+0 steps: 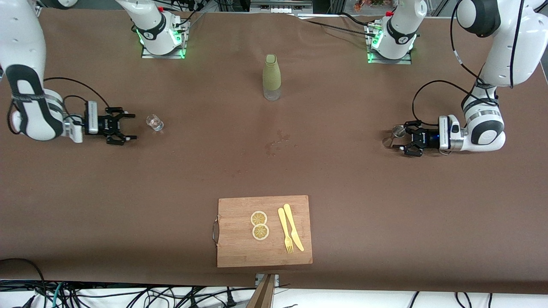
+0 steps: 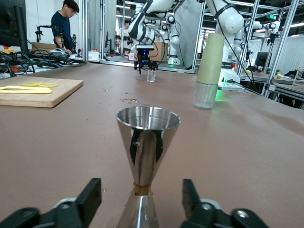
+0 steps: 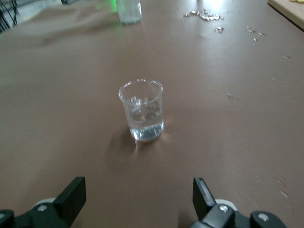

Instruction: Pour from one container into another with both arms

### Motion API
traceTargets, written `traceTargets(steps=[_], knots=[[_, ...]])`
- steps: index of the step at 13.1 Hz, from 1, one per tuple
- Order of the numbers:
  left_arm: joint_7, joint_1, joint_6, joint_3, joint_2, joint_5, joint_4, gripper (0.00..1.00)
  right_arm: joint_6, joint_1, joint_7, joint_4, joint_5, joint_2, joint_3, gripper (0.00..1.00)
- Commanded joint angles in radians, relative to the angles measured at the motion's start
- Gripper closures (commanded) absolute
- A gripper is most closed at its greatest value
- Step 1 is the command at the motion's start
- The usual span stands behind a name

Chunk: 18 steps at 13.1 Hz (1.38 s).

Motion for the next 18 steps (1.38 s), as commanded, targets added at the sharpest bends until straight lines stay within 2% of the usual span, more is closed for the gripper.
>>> traceTargets(steps=[1,3,5,9,11,13,14,16,18], knots=[[0.095,0.007,-0.031,0.043,0.001,0.055,0.025,0.0,0.088,-0.001,0.06,-0.096,-0.079,-0.161,-0.036,0.0],[0.03,0.007,-0.03,0.098,-0.038,0.121,0.056,0.0,0.184,0.005,0.279,-0.125,-0.107,-0.24,-0.048,0.0],[-0.094,0.01,-0.022,0.152,-0.111,0.211,0.095,0.0,0.196,0.013,0.535,-0.121,-0.19,-0.283,-0.048,0.0],[-0.477,0.027,0.062,0.16,-0.33,0.403,0.108,0.0,0.196,0.042,1.009,-0.112,-0.306,-0.354,-0.048,0.0],[-0.748,0.02,0.085,0.158,-0.445,0.527,0.115,0.0,0.194,0.064,1.299,-0.11,-0.361,-0.392,-0.051,0.0],[-1.038,0.014,0.102,0.134,-0.556,0.636,0.131,0.0,0.177,0.088,1.543,-0.09,-0.476,-0.432,-0.051,0.0],[-1.175,0.012,0.104,0.088,-0.611,0.695,0.14,0.0,0.107,0.096,1.666,-0.052,-0.542,-0.445,-0.051,0.0],[-1.425,0.01,0.101,0.005,-0.697,0.84,0.169,0.0,-0.048,0.128,1.908,0.087,-0.7,-0.445,-0.044,0.0],[-1.631,-0.025,0.096,-0.024,-0.765,0.937,0.181,0.0,-0.14,0.142,2.013,0.196,-0.809,-0.451,-0.001,0.0]])
